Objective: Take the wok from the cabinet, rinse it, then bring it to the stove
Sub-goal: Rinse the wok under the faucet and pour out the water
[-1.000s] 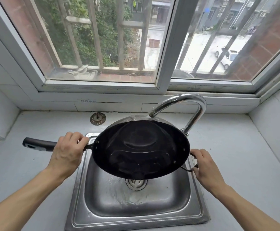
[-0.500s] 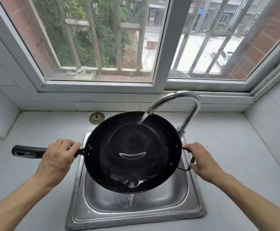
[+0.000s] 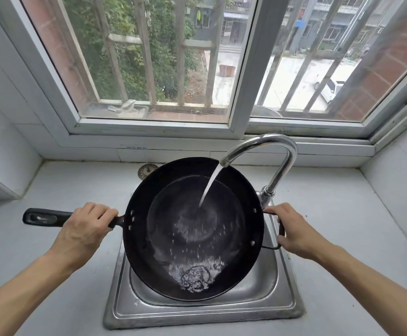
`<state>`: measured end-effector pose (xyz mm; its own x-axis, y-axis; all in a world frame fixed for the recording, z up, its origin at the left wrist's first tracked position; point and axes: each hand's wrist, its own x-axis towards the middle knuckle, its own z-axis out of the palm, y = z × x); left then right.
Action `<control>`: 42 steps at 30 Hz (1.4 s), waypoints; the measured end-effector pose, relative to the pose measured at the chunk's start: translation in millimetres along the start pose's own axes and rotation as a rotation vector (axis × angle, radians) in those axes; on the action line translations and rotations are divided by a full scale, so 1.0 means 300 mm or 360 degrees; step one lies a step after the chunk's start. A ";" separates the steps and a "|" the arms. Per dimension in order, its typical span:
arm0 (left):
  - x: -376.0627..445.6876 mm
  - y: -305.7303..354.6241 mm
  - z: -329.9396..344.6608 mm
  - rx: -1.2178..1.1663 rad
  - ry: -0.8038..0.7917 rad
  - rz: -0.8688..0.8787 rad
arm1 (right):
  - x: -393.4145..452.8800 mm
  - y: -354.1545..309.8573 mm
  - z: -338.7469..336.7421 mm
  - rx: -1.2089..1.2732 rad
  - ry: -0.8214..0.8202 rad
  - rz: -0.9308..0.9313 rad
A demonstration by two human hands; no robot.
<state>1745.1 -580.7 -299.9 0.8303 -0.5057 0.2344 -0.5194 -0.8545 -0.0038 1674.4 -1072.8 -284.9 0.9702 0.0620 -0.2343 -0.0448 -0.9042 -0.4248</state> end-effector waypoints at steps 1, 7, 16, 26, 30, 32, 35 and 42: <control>-0.004 -0.002 0.000 -0.0003 -0.0026 0.0007 | 0.002 0.001 0.004 -0.0006 -0.0035 0.0002; -0.026 -0.004 0.007 -0.0030 -0.0133 0.0014 | 0.004 0.001 0.038 -0.0044 -0.0180 0.0016; -0.032 -0.002 0.026 -0.0039 -0.0187 0.0042 | 0.008 0.007 0.117 -0.0389 -0.0157 -0.0065; -0.004 -0.010 0.072 -0.0013 -0.0257 0.0060 | 0.068 0.011 0.189 -0.0639 -0.0179 -0.0036; -0.012 -0.019 0.095 -0.0026 -0.0269 0.0048 | 0.078 0.015 0.194 -0.0651 -0.0200 -0.0032; -0.018 -0.018 0.103 -0.0039 -0.0263 0.0022 | 0.074 0.014 0.192 -0.0732 -0.0182 -0.0058; -0.012 -0.002 0.108 -0.0047 -0.0278 -0.0041 | 0.065 -0.008 0.197 -0.0850 -0.0161 -0.0066; -0.006 0.010 0.109 0.0039 -0.0317 -0.0031 | 0.064 -0.028 0.175 -0.0878 -0.0122 -0.0107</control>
<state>1748.6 -586.1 -332.0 0.8649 -0.5006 0.0374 -0.5000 -0.8657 -0.0252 1680.9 -1041.8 -331.6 0.9456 0.1392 -0.2940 0.1679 -0.9830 0.0745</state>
